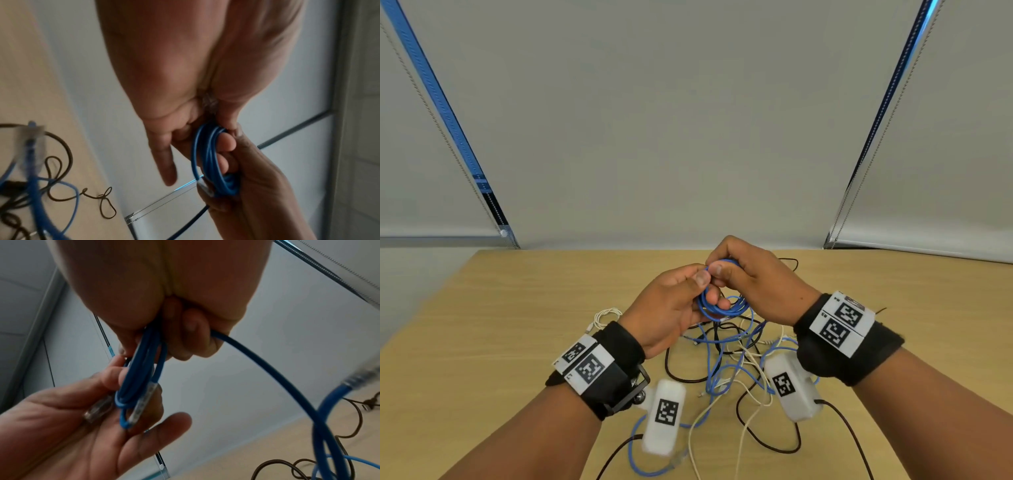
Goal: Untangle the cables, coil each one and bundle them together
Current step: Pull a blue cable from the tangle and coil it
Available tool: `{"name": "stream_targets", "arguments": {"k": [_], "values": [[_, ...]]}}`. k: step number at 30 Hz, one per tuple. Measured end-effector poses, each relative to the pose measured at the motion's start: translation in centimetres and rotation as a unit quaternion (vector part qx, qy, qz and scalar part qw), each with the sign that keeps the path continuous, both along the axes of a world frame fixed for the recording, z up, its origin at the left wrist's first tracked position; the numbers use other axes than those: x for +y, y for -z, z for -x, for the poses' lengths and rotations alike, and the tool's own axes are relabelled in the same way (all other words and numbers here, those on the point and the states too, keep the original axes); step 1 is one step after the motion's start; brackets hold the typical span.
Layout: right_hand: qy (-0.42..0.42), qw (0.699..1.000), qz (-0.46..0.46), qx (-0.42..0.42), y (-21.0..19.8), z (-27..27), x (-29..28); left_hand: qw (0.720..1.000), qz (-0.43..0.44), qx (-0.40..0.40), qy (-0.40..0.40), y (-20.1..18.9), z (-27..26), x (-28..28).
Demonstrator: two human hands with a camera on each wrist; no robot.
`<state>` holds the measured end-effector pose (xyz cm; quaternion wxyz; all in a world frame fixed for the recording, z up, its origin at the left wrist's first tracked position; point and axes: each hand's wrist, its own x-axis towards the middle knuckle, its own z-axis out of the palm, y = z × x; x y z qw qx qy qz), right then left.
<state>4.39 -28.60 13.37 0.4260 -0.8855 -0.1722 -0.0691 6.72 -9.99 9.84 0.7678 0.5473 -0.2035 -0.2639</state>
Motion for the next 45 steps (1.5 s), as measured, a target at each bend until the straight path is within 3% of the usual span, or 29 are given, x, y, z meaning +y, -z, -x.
{"name": "stream_targets", "arguments": {"k": [5,10,17,21,24,29,36,38,42,45], "values": [[-0.01,0.999,0.002,0.037,-0.3,-0.6,-0.2,0.993,-0.081,-0.084,-0.03,-0.3,-0.5,-0.3],[-0.004,0.998,-0.045,0.047,-1.1,-1.3,-0.7,0.96,-0.143,-0.183,-0.157,0.1,-1.0,-1.0],[0.014,0.969,-0.169,0.179,-0.9,-1.2,-5.0,0.972,-0.057,-0.055,-0.219,-0.2,-3.3,1.6],[0.043,0.968,-0.215,0.121,-1.8,-1.6,-5.0,0.982,-0.09,-0.034,-0.164,0.3,-2.9,0.9],[0.102,0.958,-0.248,0.097,-2.4,-2.3,-5.1,0.995,-0.055,-0.004,-0.081,0.7,-1.9,0.2],[0.152,0.96,-0.186,0.146,-0.3,-2.1,-4.0,0.994,0.08,0.046,-0.049,-0.5,-0.8,-1.0],[0.044,0.978,-0.081,0.19,1.3,-0.8,-2.6,0.994,0.067,0.005,-0.084,-1.3,-1.0,-1.2],[0.064,0.985,-0.039,0.158,0.9,-0.7,-2.4,0.992,0.038,-0.02,-0.121,-1.1,-1.1,-1.1],[0.148,0.989,-0.004,-0.009,0.4,-0.4,-1.2,0.975,-0.035,-0.063,-0.21,-0.7,-1.1,-1.1],[0.138,0.988,0.009,-0.063,0.2,0.2,0.3,0.955,-0.084,-0.086,-0.27,-0.4,-1.1,-1.2]]}}
